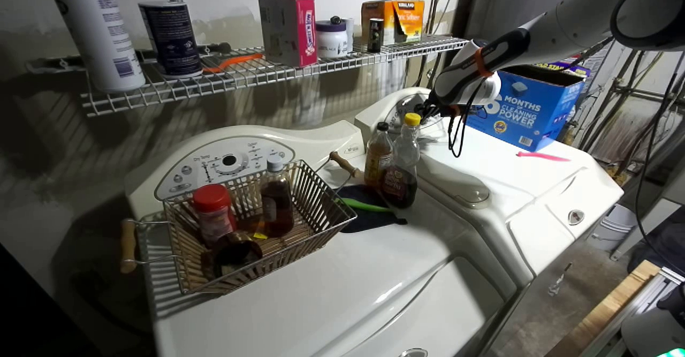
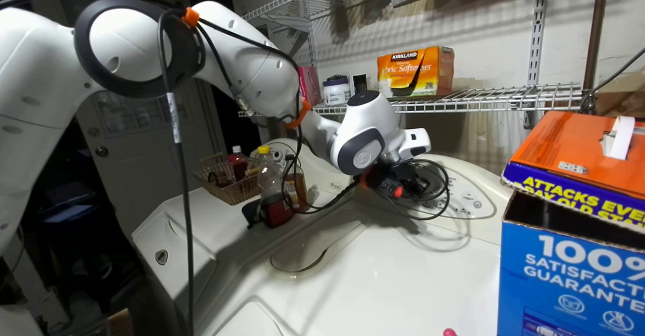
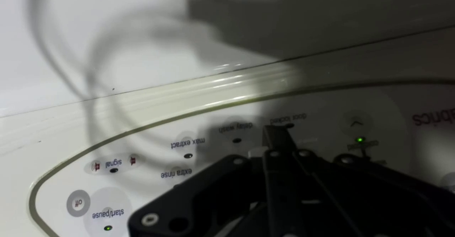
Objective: Press a button on the right washing machine
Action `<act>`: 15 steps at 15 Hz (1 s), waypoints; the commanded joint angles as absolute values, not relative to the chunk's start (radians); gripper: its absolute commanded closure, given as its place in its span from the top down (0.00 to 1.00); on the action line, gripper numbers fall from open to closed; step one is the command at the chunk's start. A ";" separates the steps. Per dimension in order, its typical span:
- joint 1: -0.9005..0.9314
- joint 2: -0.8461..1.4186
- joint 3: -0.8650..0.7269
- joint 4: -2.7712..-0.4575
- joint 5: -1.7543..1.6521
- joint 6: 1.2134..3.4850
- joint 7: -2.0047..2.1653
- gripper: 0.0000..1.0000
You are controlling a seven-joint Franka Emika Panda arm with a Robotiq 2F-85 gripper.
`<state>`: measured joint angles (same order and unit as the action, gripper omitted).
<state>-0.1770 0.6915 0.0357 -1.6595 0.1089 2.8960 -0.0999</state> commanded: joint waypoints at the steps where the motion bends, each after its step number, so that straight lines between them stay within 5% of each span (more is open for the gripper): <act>1: -0.148 0.726 0.011 -1.606 0.090 2.896 -0.070 0.00; 15: -0.146 0.663 0.010 -1.651 0.085 2.873 -0.080 0.00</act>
<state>-0.1589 0.6766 0.0207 -1.6579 0.1039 2.8938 -0.0928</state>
